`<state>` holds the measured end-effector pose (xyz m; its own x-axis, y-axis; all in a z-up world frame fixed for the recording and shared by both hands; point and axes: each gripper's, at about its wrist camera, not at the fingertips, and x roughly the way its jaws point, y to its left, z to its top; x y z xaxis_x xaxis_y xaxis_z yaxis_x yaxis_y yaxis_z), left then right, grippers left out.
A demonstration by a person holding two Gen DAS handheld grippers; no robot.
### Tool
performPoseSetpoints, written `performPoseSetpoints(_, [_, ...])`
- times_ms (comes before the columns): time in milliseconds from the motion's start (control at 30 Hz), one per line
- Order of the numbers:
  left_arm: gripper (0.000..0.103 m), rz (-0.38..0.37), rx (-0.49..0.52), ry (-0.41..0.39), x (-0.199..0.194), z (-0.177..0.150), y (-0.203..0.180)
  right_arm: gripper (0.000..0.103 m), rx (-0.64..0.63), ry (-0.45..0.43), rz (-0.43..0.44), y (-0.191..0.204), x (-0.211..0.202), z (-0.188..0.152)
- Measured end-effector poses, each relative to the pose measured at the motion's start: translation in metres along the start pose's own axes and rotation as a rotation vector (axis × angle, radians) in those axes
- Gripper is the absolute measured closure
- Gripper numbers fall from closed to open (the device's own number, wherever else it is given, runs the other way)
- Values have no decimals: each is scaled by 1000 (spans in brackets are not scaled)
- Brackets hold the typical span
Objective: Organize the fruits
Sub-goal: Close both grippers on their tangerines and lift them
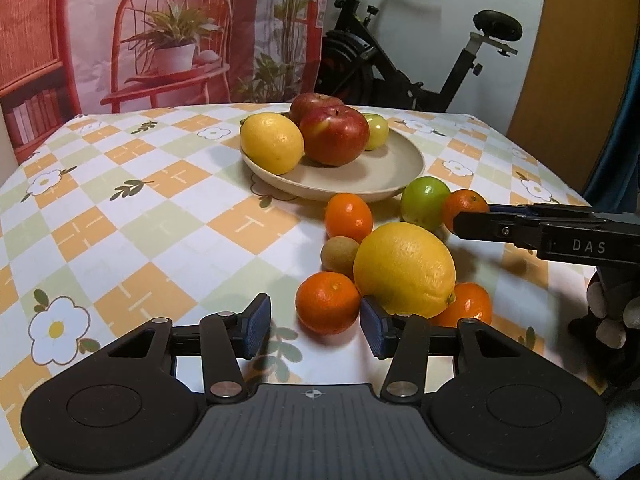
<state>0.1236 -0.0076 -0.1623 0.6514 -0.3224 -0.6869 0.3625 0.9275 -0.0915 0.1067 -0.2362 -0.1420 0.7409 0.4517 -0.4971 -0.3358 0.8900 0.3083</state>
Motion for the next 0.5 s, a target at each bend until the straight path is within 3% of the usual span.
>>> performPoseSetpoints(167, [55, -15, 13, -4, 2, 0, -2, 69, 0, 1, 1, 0, 0, 0])
performPoseSetpoints(233, [64, -22, 22, -1, 3, 0, -3, 69, -1, 1, 0, 0, 1, 0])
performPoseSetpoints(500, [67, -17, 63, -10, 0, -3, -8, 69, 0, 3, 3, 1, 1, -1])
